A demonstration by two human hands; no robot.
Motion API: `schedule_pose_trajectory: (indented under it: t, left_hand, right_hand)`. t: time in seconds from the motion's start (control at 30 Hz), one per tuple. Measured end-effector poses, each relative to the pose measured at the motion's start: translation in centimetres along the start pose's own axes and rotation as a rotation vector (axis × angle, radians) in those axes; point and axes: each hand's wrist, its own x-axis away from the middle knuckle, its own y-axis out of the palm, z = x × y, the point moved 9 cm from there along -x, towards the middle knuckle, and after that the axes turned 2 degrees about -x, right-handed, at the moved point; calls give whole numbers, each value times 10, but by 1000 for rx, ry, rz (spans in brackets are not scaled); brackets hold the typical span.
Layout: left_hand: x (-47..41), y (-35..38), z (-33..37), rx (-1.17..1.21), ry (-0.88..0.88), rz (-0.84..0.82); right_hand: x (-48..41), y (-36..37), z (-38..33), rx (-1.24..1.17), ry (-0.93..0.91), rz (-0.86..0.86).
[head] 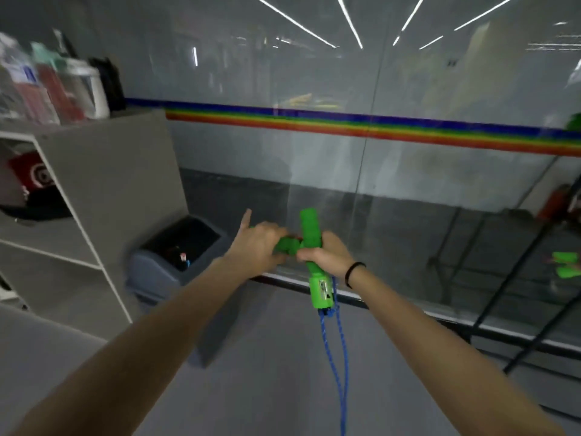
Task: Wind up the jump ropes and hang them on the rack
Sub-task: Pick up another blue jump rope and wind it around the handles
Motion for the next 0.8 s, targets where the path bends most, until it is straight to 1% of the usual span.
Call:
schedule_pose_trajectory:
  t: [0.03, 0.07, 0.1, 0.17, 0.2, 0.27, 0.33, 0.37, 0.4, 0.47, 0.57, 0.63, 0.73, 0.8]
  left_hand:
    - [-2, -18, 6, -43, 29, -22]
    - [-3, -30, 8, -31, 33, -43]
    - [-2, -37, 10, 85, 16, -90]
    - [7, -34, 22, 562, -21, -273]
    - [11, -31, 31, 774, -42, -372]
    - [21, -28, 47, 1046, -110, -546]
    - [27, -30, 63, 1334, -155, -710]
    - [28, -34, 71, 1454, -161, -802]
    - [29, -38, 78, 1522, -140, -888]
    - [29, -44, 92, 1502, -44, -1014]
    - [25, -46, 116, 1294, 118, -1097]
    - [15, -43, 128, 1193, 143, -1095]
    - [-7, -37, 149, 1141, 126, -1069]
    - [-26, -29, 159, 1105, 93, -974]
  right_hand:
    - [4, -10, -19, 79, -53, 13]
    - [8, -21, -36, 176, -116, 48]
    - [14, -30, -53, 288, -186, 79]
    - [29, -37, -79, 508, -316, 41]
    - [37, -38, -89, 569, -369, 0]
    - [54, -41, -104, 640, -434, -62]
    - [67, -43, -108, 740, -458, -97]
    - [73, -44, -109, 791, -466, -111]
    - [76, -47, -108, 834, -469, -115]
    - [80, -53, -102, 914, -466, -135]
    - [81, -63, -93, 979, -451, -237]
    - [80, -73, -89, 1003, -469, -268]
    - [75, -92, -75, 1031, -516, -270]
    - [72, -106, -65, 1047, -553, -252]
